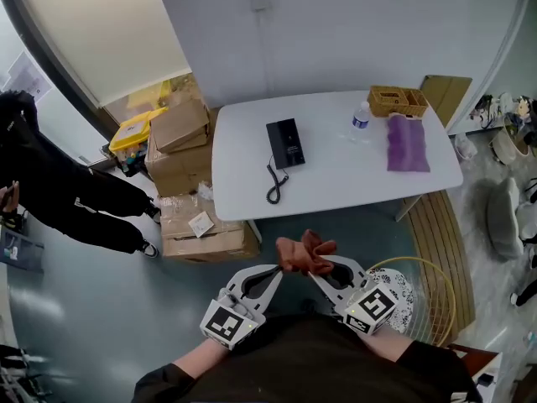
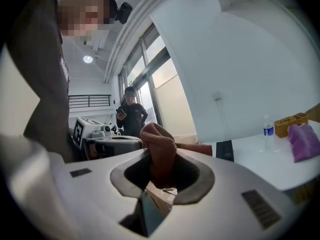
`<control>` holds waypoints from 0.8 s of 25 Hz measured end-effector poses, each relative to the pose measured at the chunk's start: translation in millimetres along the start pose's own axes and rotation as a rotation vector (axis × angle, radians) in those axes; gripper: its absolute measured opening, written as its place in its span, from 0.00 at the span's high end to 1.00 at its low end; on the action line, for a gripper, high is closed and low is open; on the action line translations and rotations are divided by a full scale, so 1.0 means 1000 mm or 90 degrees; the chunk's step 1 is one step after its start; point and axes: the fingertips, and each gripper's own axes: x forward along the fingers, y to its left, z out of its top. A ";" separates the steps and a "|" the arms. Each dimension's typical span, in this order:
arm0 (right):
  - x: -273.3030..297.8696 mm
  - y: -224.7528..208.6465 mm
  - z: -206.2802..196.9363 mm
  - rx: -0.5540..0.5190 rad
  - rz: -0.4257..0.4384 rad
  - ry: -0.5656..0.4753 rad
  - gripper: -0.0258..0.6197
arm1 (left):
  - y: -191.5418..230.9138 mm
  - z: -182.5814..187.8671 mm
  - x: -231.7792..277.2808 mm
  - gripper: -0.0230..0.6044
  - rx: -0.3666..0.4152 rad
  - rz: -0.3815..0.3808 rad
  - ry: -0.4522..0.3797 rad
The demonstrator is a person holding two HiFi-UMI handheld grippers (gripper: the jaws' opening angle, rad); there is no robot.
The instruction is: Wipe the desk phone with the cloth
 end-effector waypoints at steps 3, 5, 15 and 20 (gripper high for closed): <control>0.007 -0.004 -0.004 0.007 0.011 0.005 0.80 | 0.008 -0.003 0.000 0.94 -0.008 0.024 0.002; 0.015 -0.007 -0.005 0.009 0.017 0.012 0.80 | 0.018 -0.002 0.000 0.94 -0.007 0.035 0.001; 0.091 -0.052 0.010 -0.001 -0.018 0.031 0.80 | 0.115 0.014 0.022 0.94 0.002 0.013 -0.021; 0.139 -0.075 0.028 0.001 -0.052 0.023 0.80 | 0.167 0.029 0.038 0.94 0.017 -0.038 -0.030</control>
